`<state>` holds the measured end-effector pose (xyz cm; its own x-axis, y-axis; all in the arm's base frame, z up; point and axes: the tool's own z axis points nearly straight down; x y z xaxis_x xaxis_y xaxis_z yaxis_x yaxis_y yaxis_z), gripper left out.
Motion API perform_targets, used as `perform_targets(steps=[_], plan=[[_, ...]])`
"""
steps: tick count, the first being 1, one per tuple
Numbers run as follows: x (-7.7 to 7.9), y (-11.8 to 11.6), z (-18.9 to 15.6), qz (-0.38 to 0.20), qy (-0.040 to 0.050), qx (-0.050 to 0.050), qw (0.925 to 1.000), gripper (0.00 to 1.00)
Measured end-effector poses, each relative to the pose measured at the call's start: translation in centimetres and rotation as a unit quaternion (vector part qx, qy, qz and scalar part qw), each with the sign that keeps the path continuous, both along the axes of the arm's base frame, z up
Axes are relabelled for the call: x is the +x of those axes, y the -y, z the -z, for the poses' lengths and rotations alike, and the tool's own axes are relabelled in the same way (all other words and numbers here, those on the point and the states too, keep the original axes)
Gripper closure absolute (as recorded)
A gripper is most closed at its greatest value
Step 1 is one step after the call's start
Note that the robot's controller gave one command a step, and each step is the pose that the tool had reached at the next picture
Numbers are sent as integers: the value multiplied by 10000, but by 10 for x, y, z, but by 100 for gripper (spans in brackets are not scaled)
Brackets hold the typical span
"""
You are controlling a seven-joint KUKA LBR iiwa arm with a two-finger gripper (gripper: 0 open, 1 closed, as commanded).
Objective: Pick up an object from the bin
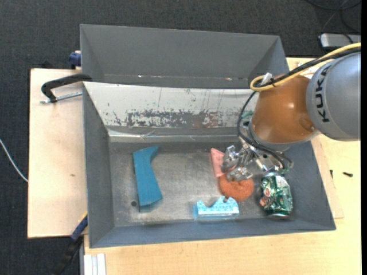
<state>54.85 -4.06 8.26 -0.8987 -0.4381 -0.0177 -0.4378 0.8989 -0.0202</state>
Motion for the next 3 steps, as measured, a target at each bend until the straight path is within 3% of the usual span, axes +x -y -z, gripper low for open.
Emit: perform_targets(steps=[1, 2, 3], plan=[[5, 3, 1, 364, -49, 121, 9993, 100], [-51, 66, 2, -705, -43, 41, 9975, 0], [-54, 66, 4, -712, -104, 39, 9974, 100]])
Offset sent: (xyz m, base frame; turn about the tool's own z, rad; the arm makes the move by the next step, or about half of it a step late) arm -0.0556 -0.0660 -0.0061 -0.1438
